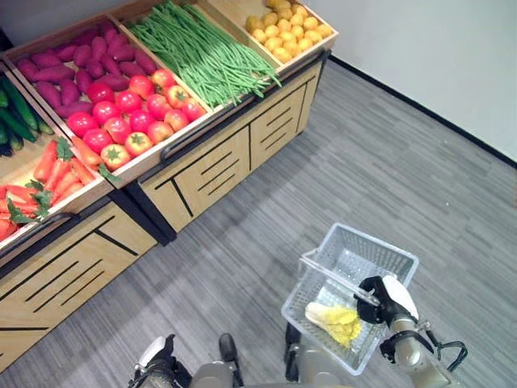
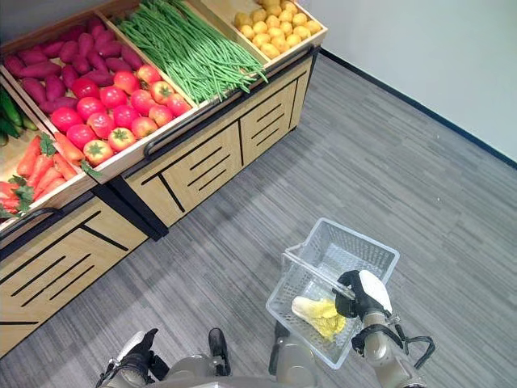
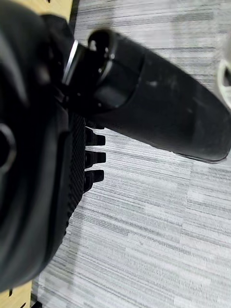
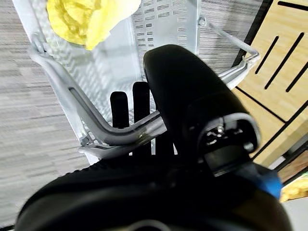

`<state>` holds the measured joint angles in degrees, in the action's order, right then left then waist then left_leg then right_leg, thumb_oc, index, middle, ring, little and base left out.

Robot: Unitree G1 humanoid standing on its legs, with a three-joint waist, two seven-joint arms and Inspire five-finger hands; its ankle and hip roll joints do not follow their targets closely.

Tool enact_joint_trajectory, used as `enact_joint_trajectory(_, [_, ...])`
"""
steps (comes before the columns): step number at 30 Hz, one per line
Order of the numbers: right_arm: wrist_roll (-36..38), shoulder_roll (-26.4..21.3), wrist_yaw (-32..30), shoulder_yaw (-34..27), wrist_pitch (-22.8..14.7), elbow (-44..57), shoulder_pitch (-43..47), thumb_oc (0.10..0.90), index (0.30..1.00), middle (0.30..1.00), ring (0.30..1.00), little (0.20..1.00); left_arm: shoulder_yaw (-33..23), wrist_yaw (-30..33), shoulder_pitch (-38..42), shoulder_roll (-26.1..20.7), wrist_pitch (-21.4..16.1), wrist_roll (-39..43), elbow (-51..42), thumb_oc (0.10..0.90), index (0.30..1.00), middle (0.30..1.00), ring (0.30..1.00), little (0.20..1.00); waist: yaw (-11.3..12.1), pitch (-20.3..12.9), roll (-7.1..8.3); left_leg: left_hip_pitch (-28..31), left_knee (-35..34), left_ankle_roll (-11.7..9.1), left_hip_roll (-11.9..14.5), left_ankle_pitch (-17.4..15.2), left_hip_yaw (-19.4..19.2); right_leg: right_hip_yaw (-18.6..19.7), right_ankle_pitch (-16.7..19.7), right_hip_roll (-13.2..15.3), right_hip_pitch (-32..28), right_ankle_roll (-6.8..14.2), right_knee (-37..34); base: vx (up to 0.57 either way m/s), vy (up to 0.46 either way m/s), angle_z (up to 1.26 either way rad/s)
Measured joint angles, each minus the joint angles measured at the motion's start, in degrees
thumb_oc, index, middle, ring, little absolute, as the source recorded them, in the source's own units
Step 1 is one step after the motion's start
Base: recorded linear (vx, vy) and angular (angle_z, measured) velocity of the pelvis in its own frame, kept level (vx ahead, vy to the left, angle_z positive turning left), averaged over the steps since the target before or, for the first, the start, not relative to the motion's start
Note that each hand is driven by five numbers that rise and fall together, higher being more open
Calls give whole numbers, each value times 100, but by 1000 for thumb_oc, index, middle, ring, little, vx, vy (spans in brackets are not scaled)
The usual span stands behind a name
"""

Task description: Get the vegetables into the basket

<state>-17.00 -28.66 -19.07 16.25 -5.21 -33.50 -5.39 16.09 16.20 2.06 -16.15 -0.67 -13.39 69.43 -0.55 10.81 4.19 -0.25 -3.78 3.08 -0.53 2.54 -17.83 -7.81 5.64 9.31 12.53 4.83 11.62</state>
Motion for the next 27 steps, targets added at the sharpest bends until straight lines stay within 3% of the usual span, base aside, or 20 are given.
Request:
enact_joint_trajectory(2, [0, 6, 12, 64, 0, -56, 76, 400, 300, 300, 300, 300, 4, 2, 22, -81, -18, 46, -5, 900, 1000, 1000, 1000, 1000, -38, -1, -21, 123, -28, 166, -12, -109, 195, 481, -58, 25, 206, 51, 717, 120, 46, 42])
enact_joint_trajectory(3, [0, 13, 23, 78, -8, -51, 63, 400, 300, 300, 300, 300, 5, 4, 36, -127, -29, 51, -38, 900, 1000, 1000, 1000, 1000, -37, -20, -15, 169, -33, 199, -52, -91, 373, 692, -265, -22, 327, 160, 916, 187, 41, 47])
enact_joint_trajectory(5, [3, 50, 40, 116, -33, -26, 77, 400, 300, 300, 300, 300, -4, 9, 122, -191, -38, 104, 36, 900, 1000, 1000, 1000, 1000, -71, -23, -12, 180, -103, 251, -55, -38, 638, 1429, -592, -419, 447, 197, 1093, 123, -10, 60])
enact_joint_trajectory(7, [7, 48, 52, 227, -42, 12, 54, 400, 300, 300, 300, 300, -3, -3, 268, -218, -11, 111, 259, 900, 1000, 1000, 1000, 1000, -239, 6, -16, 147, -105, 195, -77, 76, 974, 1675, -665, -692, 416, 161, 564, 105, -29, 100])
enact_joint_trajectory(9, [7, 49, 68, 281, -53, 10, 41, 400, 300, 300, 300, 300, -5, 8, 294, -212, -11, 111, 266, 900, 1000, 1000, 1000, 1000, -216, 16, -23, 203, -118, 261, -135, 0, 1176, 1710, -578, -768, 494, 149, 156, 159, -49, 64])
enact_joint_trajectory(11, [21, 46, 52, 275, -61, 4, 56, 400, 300, 300, 300, 300, -3, 8, 324, -171, -8, 111, 349, 900, 1000, 1000, 1000, 1000, -263, 68, -100, 267, -119, 263, -155, -53, 1484, 1921, -314, -850, 483, 151, -522, 232, -92, 79])
enact_joint_trajectory(13, [60, 49, 56, 276, -80, 16, 68, 400, 300, 300, 300, 300, -6, 7, 332, -161, -5, 110, 529, 900, 1000, 1000, 1000, 1000, -315, 106, -109, 402, -121, 129, -156, -181, 1754, 2204, -17, -884, 570, 166, -1082, 302, -170, 94])
enact_joint_trajectory(15, [64, 51, 52, 264, -94, 61, -55, 400, 300, 300, 300, 300, -14, 8, 167, -170, 21, 108, 550, 900, 1000, 1000, 1000, 1000, -415, 98, -45, 622, -131, -51, -200, -357, 2149, 1940, -57, -668, 378, 212, -1124, 194, -140, 93])
enact_joint_trajectory(16, [67, 54, 53, 218, -103, 33, -94, 400, 300, 300, 300, 300, -128, 15, 112, -122, 24, 110, 524, 900, 1000, 1000, 1000, 1000, -402, 151, -74, 804, -153, -119, -117, -473, 2243, 1776, 184, -691, 355, 158, -844, 64, -50, 76])
enact_joint_trajectory(17, [70, 37, 50, 185, -99, 23, -121, 400, 300, 300, 300, 300, -107, 16, 85, -82, 28, 109, 498, 900, 1000, 1000, 1000, 1000, -416, 160, -102, 843, -116, -249, -1, -568, 2241, 1589, 198, -751, 364, 127, -717, 206, -181, 57])
enact_joint_trajectory(18, [70, -22, 51, 181, -101, 21, -98, 400, 300, 300, 300, 300, -102, 11, 13, -14, 26, 109, 460, 900, 1000, 1000, 1000, 1000, -407, 114, -264, 869, -73, -308, 157, -608, 2199, 1502, 205, -896, 362, 115, -654, 147, -133, 34])
enact_joint_trajectory(20, [100, -108, 57, 150, -102, 16, 102, 400, 300, 300, 300, 300, -203, 11, 4, 111, 45, 109, 476, 900, 1000, 1000, 1000, 1000, -377, 108, -411, 771, 204, -414, 391, -659, 2041, 1387, 185, -1130, 332, -82, -632, 156, -173, 13])
enact_joint_trajectory(22, [113, -184, 58, 146, -104, 20, 200, 400, 300, 300, 300, 300, -213, 3, 54, 171, 34, 108, 481, 900, 1000, 1000, 1000, 1000, -335, 121, -393, 742, 330, -424, 429, -610, 1986, 1355, 243, -1216, 242, -184, -651, 221, -284, 18])
enact_joint_trajectory(23, [114, -234, 56, 87, -105, 44, 231, 400, 300, 300, 300, 300, -132, 6, 138, 206, 18, 103, 529, 900, 1000, 1000, 1000, 1000, -366, 137, -383, 644, 581, -500, 487, -521, 2100, 1177, 97, -1198, 135, -393, -686, 146, -197, 49])
enact_joint_trajectory(27, [112, -428, 53, -25, -163, 137, 217, 400, 300, 300, 300, 300, 0, 6, 319, 224, -71, 90, 445, 900, 1000, 1000, 1000, 1000, -380, 115, -424, 353, 1082, -785, 594, -412, 2211, 944, 23, -1260, -63, -524, -828, 103, -166, 33])
